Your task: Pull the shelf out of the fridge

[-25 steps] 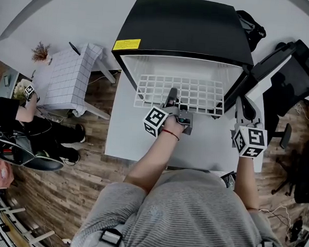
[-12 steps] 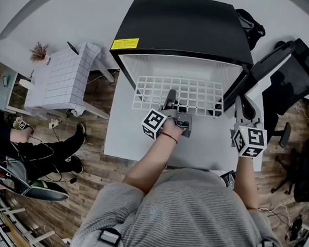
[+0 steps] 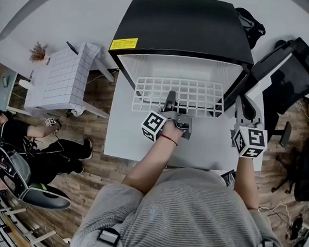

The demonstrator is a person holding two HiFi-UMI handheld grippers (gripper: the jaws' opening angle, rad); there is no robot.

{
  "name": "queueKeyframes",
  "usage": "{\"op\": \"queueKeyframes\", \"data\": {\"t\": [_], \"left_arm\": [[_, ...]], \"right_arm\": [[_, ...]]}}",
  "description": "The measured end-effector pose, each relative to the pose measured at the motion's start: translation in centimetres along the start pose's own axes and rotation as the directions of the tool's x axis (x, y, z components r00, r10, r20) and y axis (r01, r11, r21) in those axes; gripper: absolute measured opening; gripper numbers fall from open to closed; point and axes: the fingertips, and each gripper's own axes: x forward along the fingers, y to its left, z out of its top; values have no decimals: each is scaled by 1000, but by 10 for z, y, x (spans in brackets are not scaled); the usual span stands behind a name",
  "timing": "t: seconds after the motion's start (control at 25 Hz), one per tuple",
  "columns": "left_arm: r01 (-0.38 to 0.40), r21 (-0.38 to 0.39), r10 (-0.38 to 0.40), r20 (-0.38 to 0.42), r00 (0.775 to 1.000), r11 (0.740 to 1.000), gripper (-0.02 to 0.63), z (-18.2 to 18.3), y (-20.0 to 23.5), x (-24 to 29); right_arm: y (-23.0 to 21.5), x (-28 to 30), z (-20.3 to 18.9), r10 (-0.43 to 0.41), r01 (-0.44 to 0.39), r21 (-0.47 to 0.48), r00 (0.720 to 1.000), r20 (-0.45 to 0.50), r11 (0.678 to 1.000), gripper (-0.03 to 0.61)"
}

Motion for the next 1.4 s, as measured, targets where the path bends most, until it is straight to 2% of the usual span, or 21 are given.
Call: {"op": "queueKeyframes", "data": {"t": [0.72,1.04,1.4], "left_arm": [[-1,-19,1,-19,1000,1000,46,-6,0,-32],[22,-7,-22,-6,1000,1000,44,0,-16,-38],[10,-3,-10,-12,1000,1000,45,0,-17,-37]], "right_arm": [[-1,1,-2,-6,6,7,1000,3,1000,15],[0,0,-1,-7,7,4,1000,8,1000,15],[4,-10,5,-11,9,45,1000,29,999,15]]}}
